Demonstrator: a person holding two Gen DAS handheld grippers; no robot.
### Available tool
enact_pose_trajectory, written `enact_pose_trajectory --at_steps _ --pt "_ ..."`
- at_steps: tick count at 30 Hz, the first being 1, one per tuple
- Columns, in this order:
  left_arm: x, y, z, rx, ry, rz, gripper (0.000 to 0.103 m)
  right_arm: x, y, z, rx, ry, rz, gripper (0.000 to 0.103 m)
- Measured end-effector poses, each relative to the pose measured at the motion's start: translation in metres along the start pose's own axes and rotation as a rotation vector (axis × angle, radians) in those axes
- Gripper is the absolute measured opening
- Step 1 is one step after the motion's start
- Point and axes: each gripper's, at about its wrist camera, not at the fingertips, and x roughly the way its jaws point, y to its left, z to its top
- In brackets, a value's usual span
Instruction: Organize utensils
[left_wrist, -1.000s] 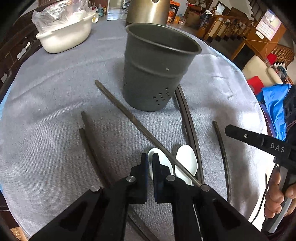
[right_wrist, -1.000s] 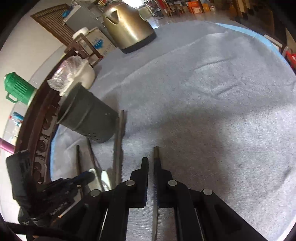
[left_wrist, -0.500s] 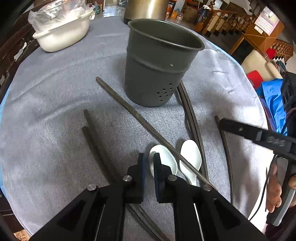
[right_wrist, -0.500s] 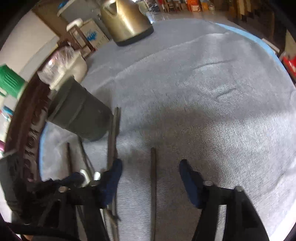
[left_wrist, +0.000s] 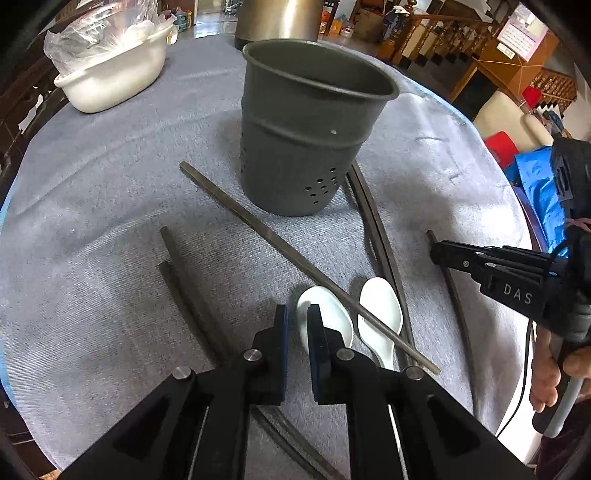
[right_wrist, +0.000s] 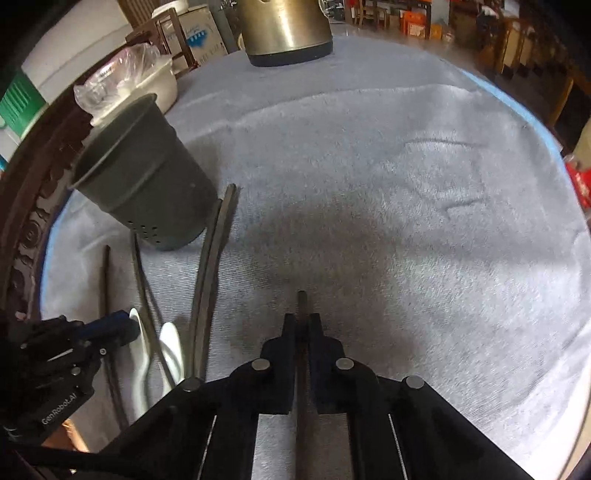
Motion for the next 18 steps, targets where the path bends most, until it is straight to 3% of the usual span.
enact_pose_trajectory --at_steps 3,5,6,13,18 --pt "-0.01 0.004 -0.003 0.003 -0.006 -0.003 0.012 -0.008 -0.006 -0.005 0.026 -0.022 0.041 0.006" --pt "-0.009 0.006 -0.005 0.012 0.008 0.006 0.049 -0.013 -0.006 -0.008 0.037 -0.038 0.062 0.006" --pt "-0.009 0.006 -0.005 0.015 0.005 0.019 0.053 -0.015 -0.007 -0.009 0.042 -0.044 0.068 0.006" --pt "-0.003 -0.005 0.0 0.043 0.007 0.015 0.052 -0.014 -0.007 -0.018 0.056 -0.031 0.091 0.006" --pt "0.004 -0.014 0.004 0.084 0.006 0.022 0.016 -0.016 -0.012 -0.02 0.074 -0.033 0.112 0.006"
